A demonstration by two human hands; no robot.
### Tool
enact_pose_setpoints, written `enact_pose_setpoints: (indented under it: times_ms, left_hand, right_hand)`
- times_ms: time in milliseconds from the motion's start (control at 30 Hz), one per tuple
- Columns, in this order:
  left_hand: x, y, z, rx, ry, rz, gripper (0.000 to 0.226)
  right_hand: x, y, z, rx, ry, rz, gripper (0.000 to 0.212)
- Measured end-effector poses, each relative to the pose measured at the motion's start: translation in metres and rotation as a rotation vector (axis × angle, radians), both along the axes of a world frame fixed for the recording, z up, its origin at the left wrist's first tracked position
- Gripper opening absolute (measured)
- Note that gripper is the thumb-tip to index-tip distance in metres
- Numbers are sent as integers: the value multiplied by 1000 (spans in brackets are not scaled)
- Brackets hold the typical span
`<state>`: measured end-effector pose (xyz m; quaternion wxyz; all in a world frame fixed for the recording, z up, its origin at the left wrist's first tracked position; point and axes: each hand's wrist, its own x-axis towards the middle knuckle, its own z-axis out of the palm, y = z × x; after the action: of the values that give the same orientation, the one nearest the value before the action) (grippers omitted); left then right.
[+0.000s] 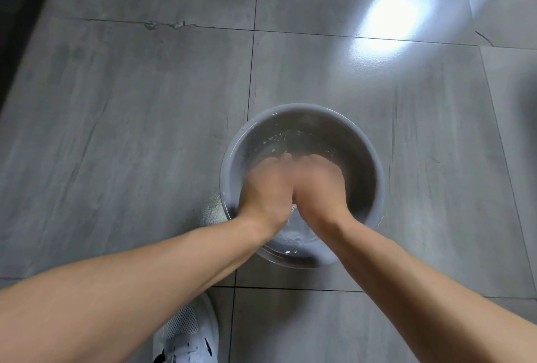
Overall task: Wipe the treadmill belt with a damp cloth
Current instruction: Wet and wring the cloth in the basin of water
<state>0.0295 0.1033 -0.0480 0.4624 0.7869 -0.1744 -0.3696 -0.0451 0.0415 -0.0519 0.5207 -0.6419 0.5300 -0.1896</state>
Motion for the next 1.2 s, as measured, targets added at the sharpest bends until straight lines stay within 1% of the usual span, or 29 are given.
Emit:
enact_pose_setpoints:
  times_ms: [67,133,167,200,300,333,367,433,533,567,633,667,700,733,800,833,867,900,933,1000,1033,1100,1200]
  left_hand:
    - [2,-1,1,13,-21,-32,47]
    - [7,-5,-1,67,-51,-53,44]
    - [10,-7,-1,77,-32,-56,42]
    - [13,-7,-1,52,30,-47,41]
    - [17,-5,6,-119,336,-17,49]
    - [16,-2,8,-161,381,-19,50]
    - [15,-1,8,-185,386,-15,50]
    - [14,2,5,-162,286,-15,51]
    - [14,8,-1,-38,19,-106,48]
    - [14,9,-2,-6,-35,-130,45]
    - [15,9,-6,53,-82,-161,42]
    - [17,7,-6,87,-83,-163,40]
    - [18,4,-4,99,-57,-157,37]
    - [19,1,-2,81,2,-129,33]
    - [18,-4,12,-3,174,-29,26]
    - [17,-6,23,-28,266,10,27]
    - [16,-6,34,-35,338,30,29]
    - [15,-5,42,-24,377,22,29]
    - [16,-4,47,8,376,-14,28]
    - [19,1,57,110,308,-127,25]
    - [23,4,62,160,279,-169,24]
    - [31,10,76,249,226,-218,25]
    - [46,20,103,329,79,-249,26]
  right_hand:
    - [0,-2,0,-23,41,15,34]
    - [2,-5,3,-33,92,49,36]
    - [3,-8,5,-37,95,71,36]
    - [2,-11,7,-27,58,85,35]
    - [-4,-21,12,82,-179,71,28]
    - [-7,-23,12,132,-236,55,27]
    - [-8,-22,12,162,-264,48,25]
    - [-9,-15,10,124,-210,66,26]
    - [-12,-6,3,-63,-11,121,35]
    - [-13,-6,1,-113,48,147,36]
    - [-14,-7,-3,-153,121,175,34]
    - [-12,-6,-6,-135,123,155,32]
    - [-10,-6,-5,-50,65,88,29]
    - [-6,-5,-1,118,-50,-9,29]
    - [0,-6,14,549,-338,-179,43]
    - [0,-8,22,659,-417,-214,40]
    - [0,-9,31,694,-439,-209,31]
    - [0,-9,38,683,-425,-203,25]
    - [0,-9,45,663,-400,-221,26]
    - [-2,-7,56,622,-340,-277,41]
    - [-4,-7,63,596,-300,-295,43]
    - [-10,-9,75,534,-215,-314,37]
    - [-15,-13,97,483,-124,-234,26]
